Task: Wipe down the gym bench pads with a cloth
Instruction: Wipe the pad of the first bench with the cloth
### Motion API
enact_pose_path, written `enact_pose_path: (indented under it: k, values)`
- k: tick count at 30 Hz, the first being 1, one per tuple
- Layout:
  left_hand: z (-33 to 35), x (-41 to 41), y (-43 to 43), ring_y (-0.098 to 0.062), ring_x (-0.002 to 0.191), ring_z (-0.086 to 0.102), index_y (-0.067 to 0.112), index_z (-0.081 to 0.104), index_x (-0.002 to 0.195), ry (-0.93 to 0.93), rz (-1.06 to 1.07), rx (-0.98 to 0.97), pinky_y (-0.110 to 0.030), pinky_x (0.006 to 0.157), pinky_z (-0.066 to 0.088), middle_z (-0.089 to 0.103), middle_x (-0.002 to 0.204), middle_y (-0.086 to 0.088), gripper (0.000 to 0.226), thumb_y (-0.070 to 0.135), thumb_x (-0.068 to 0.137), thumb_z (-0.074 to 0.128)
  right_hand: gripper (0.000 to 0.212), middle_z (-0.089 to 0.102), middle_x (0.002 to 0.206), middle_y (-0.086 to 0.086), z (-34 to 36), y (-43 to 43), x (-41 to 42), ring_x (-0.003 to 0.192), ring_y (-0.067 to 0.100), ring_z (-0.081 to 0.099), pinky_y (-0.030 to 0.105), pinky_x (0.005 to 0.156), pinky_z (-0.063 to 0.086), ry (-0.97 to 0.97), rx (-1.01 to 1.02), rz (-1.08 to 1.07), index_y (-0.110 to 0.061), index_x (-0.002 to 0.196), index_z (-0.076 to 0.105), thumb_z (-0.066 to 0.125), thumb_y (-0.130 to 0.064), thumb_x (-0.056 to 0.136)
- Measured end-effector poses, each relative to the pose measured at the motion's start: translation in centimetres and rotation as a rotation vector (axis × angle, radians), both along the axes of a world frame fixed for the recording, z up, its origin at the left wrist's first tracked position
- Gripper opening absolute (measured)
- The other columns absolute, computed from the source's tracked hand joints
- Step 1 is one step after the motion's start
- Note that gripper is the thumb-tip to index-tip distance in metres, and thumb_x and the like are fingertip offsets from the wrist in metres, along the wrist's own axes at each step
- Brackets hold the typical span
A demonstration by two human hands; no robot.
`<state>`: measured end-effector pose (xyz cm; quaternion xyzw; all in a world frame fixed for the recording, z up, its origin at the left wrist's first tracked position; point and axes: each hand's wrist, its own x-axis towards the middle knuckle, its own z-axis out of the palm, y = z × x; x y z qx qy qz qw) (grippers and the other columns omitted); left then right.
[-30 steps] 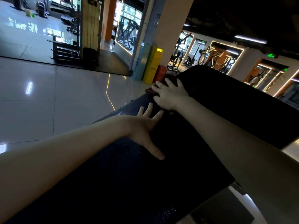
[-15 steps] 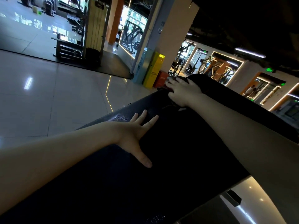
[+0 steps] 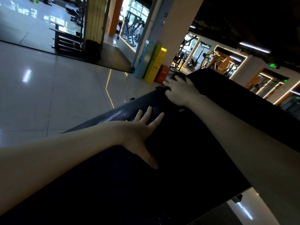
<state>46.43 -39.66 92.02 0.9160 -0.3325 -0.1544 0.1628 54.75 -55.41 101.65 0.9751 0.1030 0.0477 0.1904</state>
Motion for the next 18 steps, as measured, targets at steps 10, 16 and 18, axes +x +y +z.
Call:
enact_pose_path:
  k: [10, 16, 18]
  values:
    - [-0.5, -1.3, 0.8, -0.024, 0.14, -0.032, 0.04, -0.022, 0.147, -0.016, 0.058, -0.088, -0.058, 0.115, 0.0, -0.038, 0.152, 0.002, 0.13, 0.068, 0.063, 0.074, 0.055, 0.007, 0.163, -0.005, -4.4, 4.6, -1.0, 0.149, 0.015, 0.001, 0.044, 0.12, -0.006, 0.093, -0.071, 0.128, -0.022, 0.154, 0.016, 0.025, -0.032, 0.101]
    - [-1.4, -0.9, 2.9, -0.025, 0.139, -0.034, 0.055, -0.029, 0.138, 0.024, 0.074, -0.037, -0.063, 0.115, 0.006, -0.041, 0.149, 0.011, 0.133, 0.071, 0.056, 0.075, 0.056, 0.004, 0.163, -0.005, -1.6, 2.2, -0.4, 0.149, 0.013, 0.001, 0.04, 0.12, -0.001, 0.075, -0.104, 0.076, -0.023, 0.155, 0.015, 0.029, -0.031, 0.101]
    - [-2.3, -1.0, 4.1, -0.022, 0.138, -0.035, 0.056, -0.029, 0.136, 0.034, 0.078, -0.036, -0.062, 0.115, 0.005, -0.042, 0.149, 0.012, 0.133, 0.07, 0.056, 0.075, 0.056, 0.003, 0.163, -0.004, -0.4, 0.7, -0.1, 0.149, 0.014, 0.001, 0.041, 0.119, 0.0, 0.058, -0.115, 0.042, -0.023, 0.155, 0.014, 0.03, -0.031, 0.102]
